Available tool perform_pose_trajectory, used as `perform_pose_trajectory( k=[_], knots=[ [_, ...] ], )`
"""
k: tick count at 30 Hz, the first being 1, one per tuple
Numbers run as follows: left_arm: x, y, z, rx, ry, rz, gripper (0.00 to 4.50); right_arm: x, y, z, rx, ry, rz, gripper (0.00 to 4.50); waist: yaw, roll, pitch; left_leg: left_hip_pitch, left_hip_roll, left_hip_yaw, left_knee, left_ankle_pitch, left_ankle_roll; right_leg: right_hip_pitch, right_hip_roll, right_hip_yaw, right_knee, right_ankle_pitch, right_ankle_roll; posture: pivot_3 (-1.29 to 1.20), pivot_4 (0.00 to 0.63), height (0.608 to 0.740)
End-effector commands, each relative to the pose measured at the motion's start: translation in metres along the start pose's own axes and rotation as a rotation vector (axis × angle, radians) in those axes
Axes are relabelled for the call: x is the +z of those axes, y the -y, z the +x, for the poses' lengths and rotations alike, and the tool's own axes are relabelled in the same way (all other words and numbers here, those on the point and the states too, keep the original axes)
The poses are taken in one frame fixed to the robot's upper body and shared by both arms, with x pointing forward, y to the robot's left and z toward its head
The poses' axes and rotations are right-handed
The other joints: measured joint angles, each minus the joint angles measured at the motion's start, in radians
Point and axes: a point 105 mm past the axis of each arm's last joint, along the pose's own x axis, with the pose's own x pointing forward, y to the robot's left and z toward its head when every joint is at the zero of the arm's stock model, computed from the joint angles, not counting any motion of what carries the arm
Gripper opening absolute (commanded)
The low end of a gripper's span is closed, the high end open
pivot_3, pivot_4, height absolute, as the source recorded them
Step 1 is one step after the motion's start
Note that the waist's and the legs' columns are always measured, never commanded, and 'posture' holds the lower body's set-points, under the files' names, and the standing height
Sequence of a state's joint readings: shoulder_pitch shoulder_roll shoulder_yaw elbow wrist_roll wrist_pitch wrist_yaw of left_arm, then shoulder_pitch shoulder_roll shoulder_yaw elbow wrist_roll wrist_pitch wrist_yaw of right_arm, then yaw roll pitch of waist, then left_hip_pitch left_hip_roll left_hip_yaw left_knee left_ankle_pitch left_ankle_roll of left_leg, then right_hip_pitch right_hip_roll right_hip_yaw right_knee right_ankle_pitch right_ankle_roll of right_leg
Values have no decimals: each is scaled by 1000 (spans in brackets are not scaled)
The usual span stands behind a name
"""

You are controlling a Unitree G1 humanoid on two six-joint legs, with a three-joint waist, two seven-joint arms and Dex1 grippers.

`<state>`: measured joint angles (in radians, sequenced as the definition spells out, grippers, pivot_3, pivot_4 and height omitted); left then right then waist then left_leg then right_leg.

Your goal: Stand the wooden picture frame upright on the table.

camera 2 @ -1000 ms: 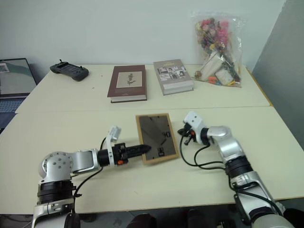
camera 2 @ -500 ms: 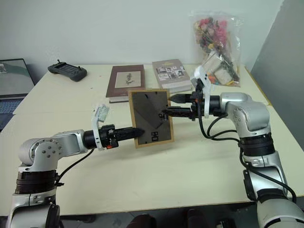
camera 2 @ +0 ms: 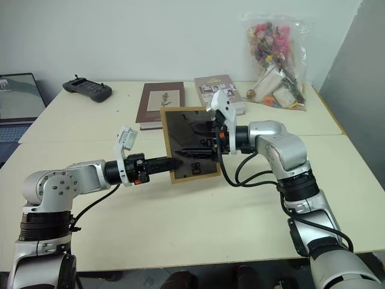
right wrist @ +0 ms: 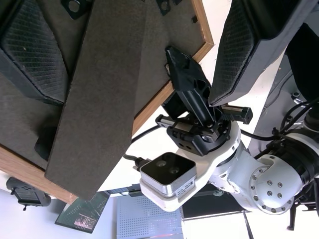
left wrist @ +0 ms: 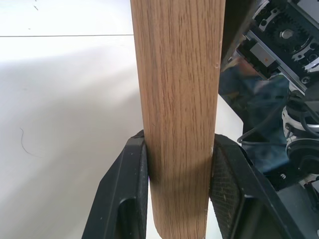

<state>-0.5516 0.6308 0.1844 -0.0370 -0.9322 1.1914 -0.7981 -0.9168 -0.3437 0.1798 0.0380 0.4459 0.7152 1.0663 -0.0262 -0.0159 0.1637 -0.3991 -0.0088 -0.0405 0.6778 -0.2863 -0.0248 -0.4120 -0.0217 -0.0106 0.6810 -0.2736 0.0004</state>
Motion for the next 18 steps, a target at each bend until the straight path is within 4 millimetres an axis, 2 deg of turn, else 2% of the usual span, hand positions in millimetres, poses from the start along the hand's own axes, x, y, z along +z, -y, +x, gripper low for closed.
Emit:
perform_pose_trajectory(
  k=[1, 4, 6, 11, 14, 15, 17, 18],
  knots=[
    [13, 10, -5, -34, 29, 50, 1311, 16, -27, -9, 130, 35, 14, 4461, -1, 0, 0, 0, 0, 0, 0, 0, 0, 0, 0, 0, 0, 0, 0, 0, 150, 740],
    [13, 8, -8, -33, 28, 33, 1311, 15, -36, -22, 163, 10, 34, 4461, 0, 0, 0, 0, 0, 0, 0, -2, 3, 0, 0, 0, 0, 0, 0, 0, 150, 740],
    [12, 7, -9, -31, 26, 28, 1311, 13, -35, -28, 140, -6, 34, 4461, -1, 0, 0, 0, 0, 0, 0, -2, 3, 0, 0, 0, 0, 0, 0, 0, 150, 740],
    [13, 10, -9, -62, 57, -30, 1311, 2, 4, -51, -122, -48, -52, 4461, -1, 0, 0, 0, 0, 0, 0, -2, 4, 0, 0, 0, 0, 0, 0, 0, 150, 740],
    [5, 14, -14, -94, 25, -139, 1311, 0, 22, -78, -261, -78, -203, 4461, 1, 0, 0, 0, 0, 0, 0, -2, 4, 0, 0, 0, 0, 0, 0, 0, 150, 740],
    [2, 16, -16, -107, 12, -182, 1311, -4, 25, -86, -290, -104, -287, 4461, 2, -1, 0, 0, 0, 0, 0, -2, 4, 0, 0, -1, 0, 0, 0, 0, 150, 740],
    [-5, 21, -21, -147, -27, -284, 1311, -14, 40, -105, -412, -232, -748, 4461, 2, -1, 0, -1, 0, 0, 0, -2, 4, 0, 0, 0, -1, 0, 0, 0, 150, 740],
    [-7, 23, -22, -160, -42, -315, 1311, -20, 40, -109, -407, -277, -904, 4461, 1, -1, 0, 0, 0, 0, 1, -2, 4, 1, 0, 0, 0, 0, 1, 0, 150, 740]
  ],
)
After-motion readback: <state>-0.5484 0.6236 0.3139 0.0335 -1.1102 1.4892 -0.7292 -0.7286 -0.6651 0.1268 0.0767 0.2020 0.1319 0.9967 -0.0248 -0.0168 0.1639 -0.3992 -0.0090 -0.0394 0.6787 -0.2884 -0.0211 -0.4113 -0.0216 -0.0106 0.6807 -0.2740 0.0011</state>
